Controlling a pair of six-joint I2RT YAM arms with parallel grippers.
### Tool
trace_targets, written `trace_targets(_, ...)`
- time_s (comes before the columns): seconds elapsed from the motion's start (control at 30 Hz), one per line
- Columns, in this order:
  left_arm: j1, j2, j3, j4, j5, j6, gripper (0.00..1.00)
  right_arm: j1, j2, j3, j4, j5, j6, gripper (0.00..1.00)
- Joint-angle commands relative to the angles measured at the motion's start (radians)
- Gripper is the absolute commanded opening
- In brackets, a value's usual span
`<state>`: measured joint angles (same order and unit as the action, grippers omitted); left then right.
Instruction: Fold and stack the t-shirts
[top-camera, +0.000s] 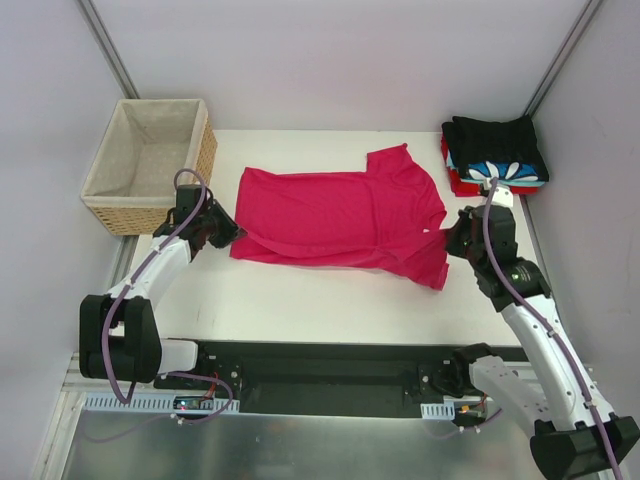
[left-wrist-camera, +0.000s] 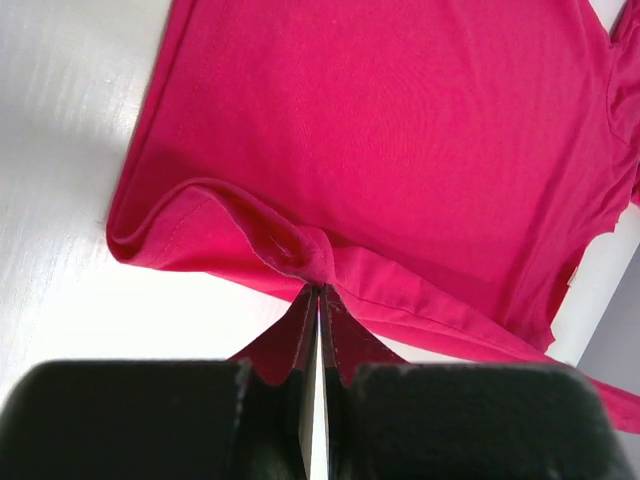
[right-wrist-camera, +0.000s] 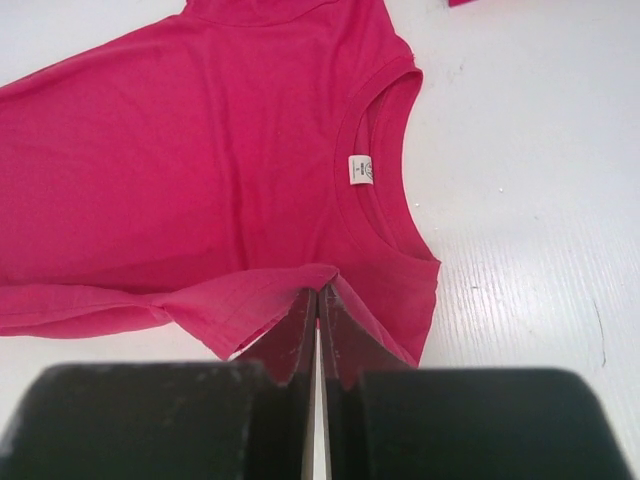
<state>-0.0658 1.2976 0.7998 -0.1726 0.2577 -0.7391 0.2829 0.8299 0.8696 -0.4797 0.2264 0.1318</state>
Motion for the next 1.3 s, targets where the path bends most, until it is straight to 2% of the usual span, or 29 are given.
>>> trace_targets(0.0,-0.002,-0.031,0.027,0.015,-0.015,0.026,0.00,-0.019,-0.031,0.028,-0.034,0.010,-0.024,0.01)
trace_targets(0.3,-0.002,-0.043,0.016,0.015,-0.047,0.024,0.00,-0.028,-0.011,0.005,-0.020,-0.005,-0.020,0.00)
trace_targets(0.8,0.017,0.032,0.099,-0.007,-0.092,0.030,0.00,-0.057,0.169,0.016,0.079,-0.094,-0.004,0.00)
trace_targets(1.27,0.026,0.058,0.124,-0.013,-0.091,0.046,0.00,-0.169,0.152,-0.012,0.070,-0.101,0.012,0.00)
